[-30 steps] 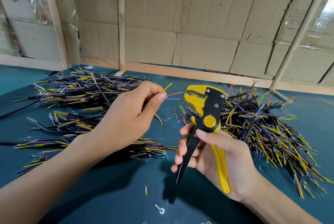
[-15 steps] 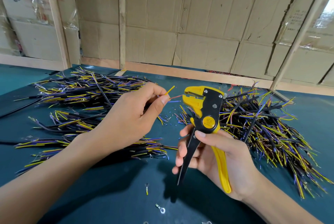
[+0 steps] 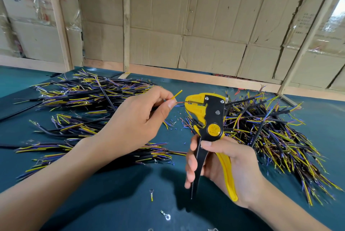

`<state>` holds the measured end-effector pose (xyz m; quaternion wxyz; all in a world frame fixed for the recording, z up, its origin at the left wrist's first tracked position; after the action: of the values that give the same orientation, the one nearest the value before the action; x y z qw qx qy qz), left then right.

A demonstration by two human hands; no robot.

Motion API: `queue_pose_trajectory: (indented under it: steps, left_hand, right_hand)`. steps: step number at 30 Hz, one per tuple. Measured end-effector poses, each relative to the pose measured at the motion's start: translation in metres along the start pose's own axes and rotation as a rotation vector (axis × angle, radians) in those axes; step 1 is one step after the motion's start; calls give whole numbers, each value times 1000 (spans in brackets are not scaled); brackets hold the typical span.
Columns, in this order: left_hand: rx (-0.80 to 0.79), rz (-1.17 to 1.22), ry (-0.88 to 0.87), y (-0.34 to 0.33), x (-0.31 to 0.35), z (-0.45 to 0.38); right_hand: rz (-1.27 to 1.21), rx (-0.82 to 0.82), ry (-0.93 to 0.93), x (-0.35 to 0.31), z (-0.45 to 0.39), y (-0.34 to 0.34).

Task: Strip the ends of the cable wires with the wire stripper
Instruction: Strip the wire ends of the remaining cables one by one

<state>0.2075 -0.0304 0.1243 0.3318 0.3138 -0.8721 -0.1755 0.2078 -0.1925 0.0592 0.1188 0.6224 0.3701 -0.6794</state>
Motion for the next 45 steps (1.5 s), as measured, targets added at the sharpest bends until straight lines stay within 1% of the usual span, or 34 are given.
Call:
queue_pose_trajectory:
  steps: [2,5,6,10,13,16,18,19,21,24,27,28,30,31,32,34,35,37,38,40,41,42,45]
  left_hand:
    - [1,9,-6,1,1,0]
    - [-16,-17,-23,0,4,-1]
    - [-19,-30,-25,-1,4,0]
    - [26,-122,-31,4,3,0]
    - [81,-196,-87,11,6,-4]
    - [137,-261,-198,14,12,-21]
    - [185,-337,-219,12,13,-41]
    - [182,-355,-225,8,15,-52]
    - [126,-340,-215,-7,20,-73]
    - [-30,-269,-207,-47,33,-94]
    - [-221,28,-106,-86,47,-93]
    - [-294,63,-76,-96,50,-90]
    - [-428,31,-39,-109,47,-82]
    - [-453,42,-18,-112,45,-80]
    - [-477,-5,-20,-113,41,-76]
    - [-552,-185,-70,-115,34,-62]
    - [-554,-258,-67,-110,26,-56]
    - [-529,-344,52,-79,-3,-45]
    - [-570,-414,127,-62,-20,-38]
    - [-788,-598,318,-33,-53,-9]
    - [-873,-649,385,-24,-62,6]
    - [-892,-665,391,-20,-66,16]
    - [-795,-630,249,-20,-59,24]
  right_hand:
    - [0,39,0,1,0,1]
    - [46,172,38,3,3,8]
    - [45,185,34,3,2,9]
    - [-141,107,2,4,-3,6]
    - [-183,109,21,4,-6,10]
    - [-196,123,31,6,-7,15]
    - [-207,124,42,6,-8,15]
    - [-215,112,59,6,-8,14]
    - [-217,73,128,1,-7,13]
    - [-165,76,259,-11,-2,16]
    - [-170,64,341,-21,4,16]
    - [-178,51,352,-22,6,15]
    - [-172,36,362,-23,7,14]
    - [-161,41,364,-22,7,15]
    - [-148,54,364,-20,6,16]
    - [-130,96,354,-17,4,21]
    - [-128,124,341,-16,3,23]
    - [-166,176,308,-12,-1,27]
    - [-196,207,295,-11,-3,30]
    - [-231,247,271,-9,-5,31]
    - [-235,263,260,-9,-6,31]
    - [-236,278,253,-8,-6,31]
    - [-223,277,259,-9,-5,31]
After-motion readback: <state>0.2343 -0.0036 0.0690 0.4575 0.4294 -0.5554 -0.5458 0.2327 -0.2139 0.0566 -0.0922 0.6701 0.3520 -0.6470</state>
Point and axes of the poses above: each hand's wrist, its own z-axis away from the middle knuckle, its own y-axis out of the back of the hand, x = y × z, the point moved 7 cm from there along -z, towards the middle knuckle, and after that the axes turned 3 degrees about x, right-handed, at the moved point
